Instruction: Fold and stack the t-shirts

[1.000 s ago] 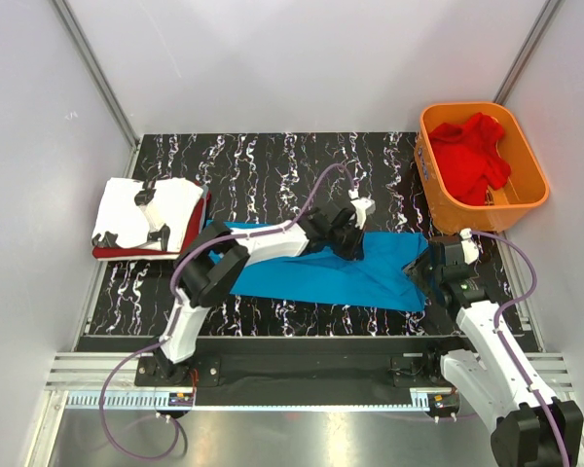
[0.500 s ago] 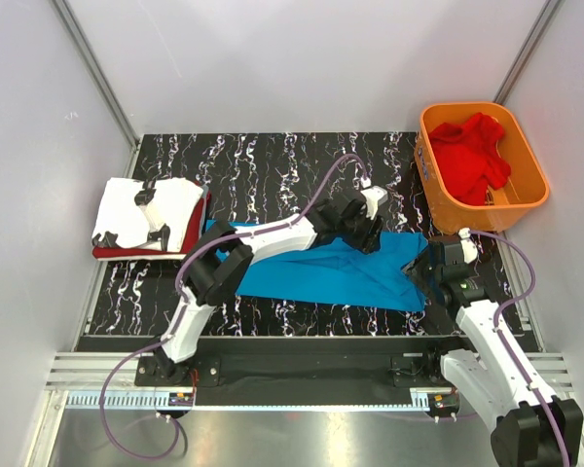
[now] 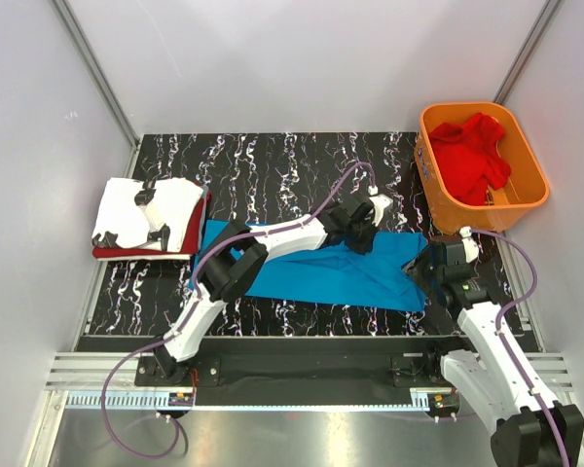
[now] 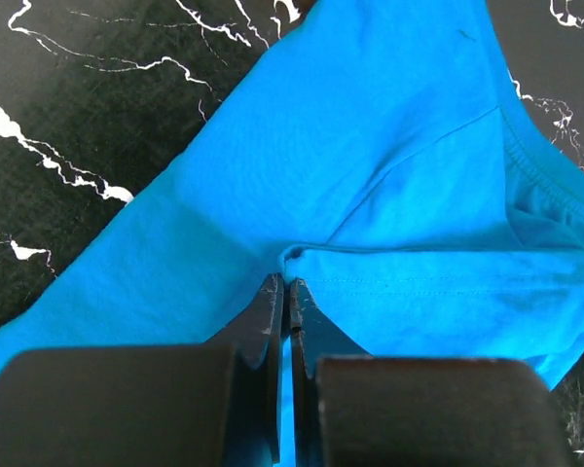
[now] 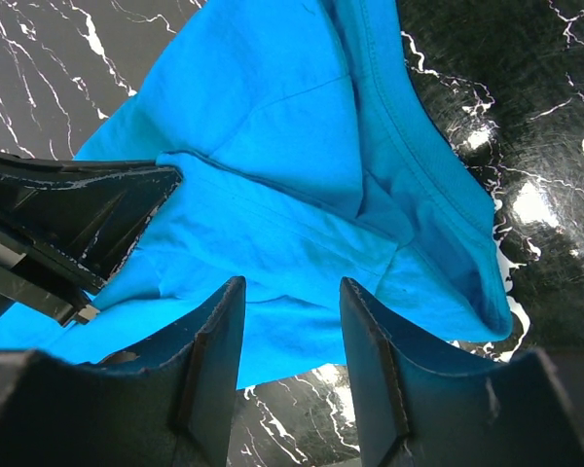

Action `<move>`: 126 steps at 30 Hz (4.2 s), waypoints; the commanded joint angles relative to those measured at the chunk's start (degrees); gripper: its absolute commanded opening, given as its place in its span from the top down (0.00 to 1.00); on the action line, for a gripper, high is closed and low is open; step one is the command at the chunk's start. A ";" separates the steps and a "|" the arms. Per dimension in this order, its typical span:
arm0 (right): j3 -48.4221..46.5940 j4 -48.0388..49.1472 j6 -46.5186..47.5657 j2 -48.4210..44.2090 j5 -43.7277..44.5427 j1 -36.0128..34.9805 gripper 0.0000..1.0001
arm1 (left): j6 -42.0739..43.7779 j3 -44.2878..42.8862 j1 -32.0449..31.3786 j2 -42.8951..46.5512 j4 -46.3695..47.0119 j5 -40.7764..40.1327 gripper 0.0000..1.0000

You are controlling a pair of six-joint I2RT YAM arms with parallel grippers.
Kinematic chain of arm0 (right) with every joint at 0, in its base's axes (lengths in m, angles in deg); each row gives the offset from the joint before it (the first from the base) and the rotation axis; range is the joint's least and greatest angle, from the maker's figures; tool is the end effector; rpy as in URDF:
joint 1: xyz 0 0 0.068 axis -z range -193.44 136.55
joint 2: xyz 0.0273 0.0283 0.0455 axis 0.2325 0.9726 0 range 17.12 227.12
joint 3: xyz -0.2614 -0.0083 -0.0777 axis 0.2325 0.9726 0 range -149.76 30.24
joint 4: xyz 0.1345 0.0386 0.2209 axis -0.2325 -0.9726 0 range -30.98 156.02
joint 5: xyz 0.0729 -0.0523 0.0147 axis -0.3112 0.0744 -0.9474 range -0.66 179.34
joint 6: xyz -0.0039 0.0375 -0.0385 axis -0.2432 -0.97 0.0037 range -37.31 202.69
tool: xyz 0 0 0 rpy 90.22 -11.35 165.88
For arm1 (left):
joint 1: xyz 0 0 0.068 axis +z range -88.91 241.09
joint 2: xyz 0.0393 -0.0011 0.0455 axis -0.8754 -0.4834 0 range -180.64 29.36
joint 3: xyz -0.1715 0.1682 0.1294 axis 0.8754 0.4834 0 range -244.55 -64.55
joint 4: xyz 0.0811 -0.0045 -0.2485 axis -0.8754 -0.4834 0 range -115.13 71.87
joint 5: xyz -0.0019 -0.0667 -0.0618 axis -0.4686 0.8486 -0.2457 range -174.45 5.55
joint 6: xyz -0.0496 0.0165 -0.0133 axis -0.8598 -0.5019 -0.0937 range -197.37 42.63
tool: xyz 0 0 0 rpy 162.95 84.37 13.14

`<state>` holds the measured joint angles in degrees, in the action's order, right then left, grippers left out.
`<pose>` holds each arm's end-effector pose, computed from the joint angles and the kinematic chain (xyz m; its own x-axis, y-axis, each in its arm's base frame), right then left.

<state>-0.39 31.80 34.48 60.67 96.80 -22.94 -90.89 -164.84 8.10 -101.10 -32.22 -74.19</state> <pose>0.1539 0.0209 0.2190 -0.5387 0.6594 -0.5243 0.4882 0.7516 0.4436 0.3027 -0.4122 0.1671 -0.6101 0.4273 -0.6672 0.7405 0.6070 -0.2884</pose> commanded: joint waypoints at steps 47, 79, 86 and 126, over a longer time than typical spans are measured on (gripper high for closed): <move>-3.82 12.59 11.03 22.63 -9.39 -0.26 0.45 | -11.62 43.95 -0.53 27.53 28.94 5.29 0.94; -6.10 6.44 11.55 20.42 -7.82 -0.26 0.46 | -11.88 47.29 -0.53 28.68 29.73 4.77 0.91; -6.63 8.11 12.43 24.74 -4.91 -0.26 0.50 | -11.71 48.08 -0.53 28.76 30.35 4.77 0.95; -2.50 -15.70 5.31 -2.68 -24.07 -0.26 0.89 | -8.46 45.81 -0.62 35.44 22.09 -0.59 0.59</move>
<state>-0.50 19.19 40.25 58.46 75.01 -22.94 -101.18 -116.19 7.84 -67.39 -9.57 -72.51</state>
